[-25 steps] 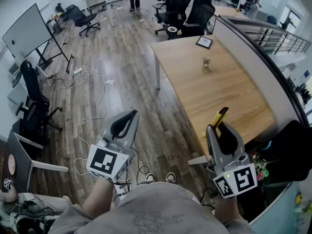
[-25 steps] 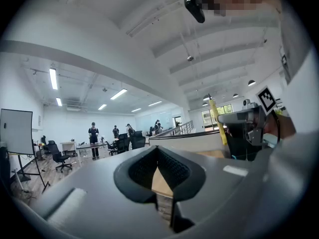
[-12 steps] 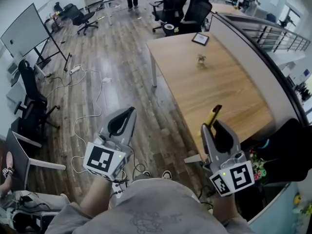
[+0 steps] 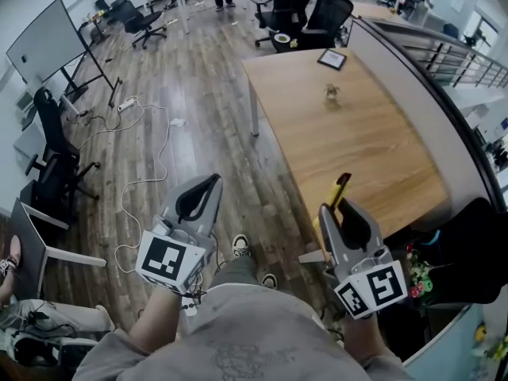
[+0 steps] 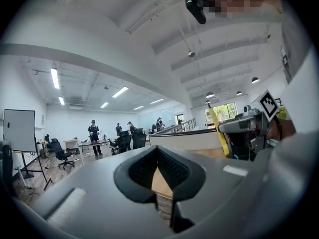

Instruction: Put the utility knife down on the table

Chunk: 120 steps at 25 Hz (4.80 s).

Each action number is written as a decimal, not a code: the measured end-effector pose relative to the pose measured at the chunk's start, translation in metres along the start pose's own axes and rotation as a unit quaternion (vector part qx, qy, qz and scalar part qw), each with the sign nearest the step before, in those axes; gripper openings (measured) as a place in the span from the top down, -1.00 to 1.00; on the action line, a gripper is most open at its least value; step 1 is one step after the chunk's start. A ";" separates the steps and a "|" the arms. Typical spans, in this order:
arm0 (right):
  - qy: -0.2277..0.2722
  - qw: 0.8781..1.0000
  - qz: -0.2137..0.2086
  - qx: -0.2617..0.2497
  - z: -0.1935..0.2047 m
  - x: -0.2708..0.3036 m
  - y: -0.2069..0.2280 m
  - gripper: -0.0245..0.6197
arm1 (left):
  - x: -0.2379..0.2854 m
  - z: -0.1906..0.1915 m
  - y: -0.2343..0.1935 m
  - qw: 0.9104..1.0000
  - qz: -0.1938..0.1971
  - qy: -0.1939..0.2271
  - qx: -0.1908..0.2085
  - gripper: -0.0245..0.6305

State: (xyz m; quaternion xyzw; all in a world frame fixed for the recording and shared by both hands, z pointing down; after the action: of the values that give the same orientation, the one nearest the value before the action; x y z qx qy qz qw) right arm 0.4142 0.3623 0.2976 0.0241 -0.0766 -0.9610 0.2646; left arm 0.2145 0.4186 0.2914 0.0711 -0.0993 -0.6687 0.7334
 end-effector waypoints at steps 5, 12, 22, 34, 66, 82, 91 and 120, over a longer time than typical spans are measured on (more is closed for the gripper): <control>-0.006 1.000 -0.004 0.004 0.003 0.021 0.010 0.54 | 0.015 0.005 -0.021 1.000 -0.023 -0.009 -0.007 0.92; -0.018 1.000 -0.005 0.003 0.009 0.069 0.036 0.54 | 0.048 0.020 -0.056 0.999 -0.030 -0.012 -0.002 0.92; -0.037 0.999 0.005 -0.014 -0.002 0.195 0.058 0.54 | 0.121 0.043 -0.160 0.999 -0.026 -0.021 -0.012 0.92; -0.028 0.999 0.041 -0.002 -0.011 0.350 0.069 0.54 | 0.192 0.071 -0.291 1.000 0.004 -0.017 -0.015 0.92; -0.072 0.991 0.114 0.005 0.009 0.627 0.251 0.54 | 0.483 0.118 -0.462 0.997 0.057 -0.052 -0.004 0.92; -0.072 0.985 0.158 0.023 -0.004 0.687 0.330 0.54 | 0.618 0.112 -0.479 0.990 0.125 -0.056 0.018 0.92; -0.067 0.976 0.205 0.036 -0.007 0.704 0.349 0.54 | 0.666 0.112 -0.490 0.983 0.178 -0.048 0.016 0.92; -0.076 0.924 0.361 0.104 0.018 0.787 0.368 0.54 | 0.766 0.155 -0.537 0.934 0.349 -0.061 0.039 0.92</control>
State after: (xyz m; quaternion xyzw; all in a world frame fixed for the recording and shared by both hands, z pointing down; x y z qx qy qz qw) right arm -0.0775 -0.3503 0.3693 -0.0511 -0.1997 -0.7859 0.5829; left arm -0.2765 -0.3907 0.3532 0.0190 -0.1884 -0.3695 0.9097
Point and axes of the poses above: the fingertips, and each gripper's own axes: x forward along the fingers, y to its right, z out of its underside, the point moved 1 cm from there along -x, backward along the fingers, and after that the axes turned 4 degrees about x, right-handed, at the moved point
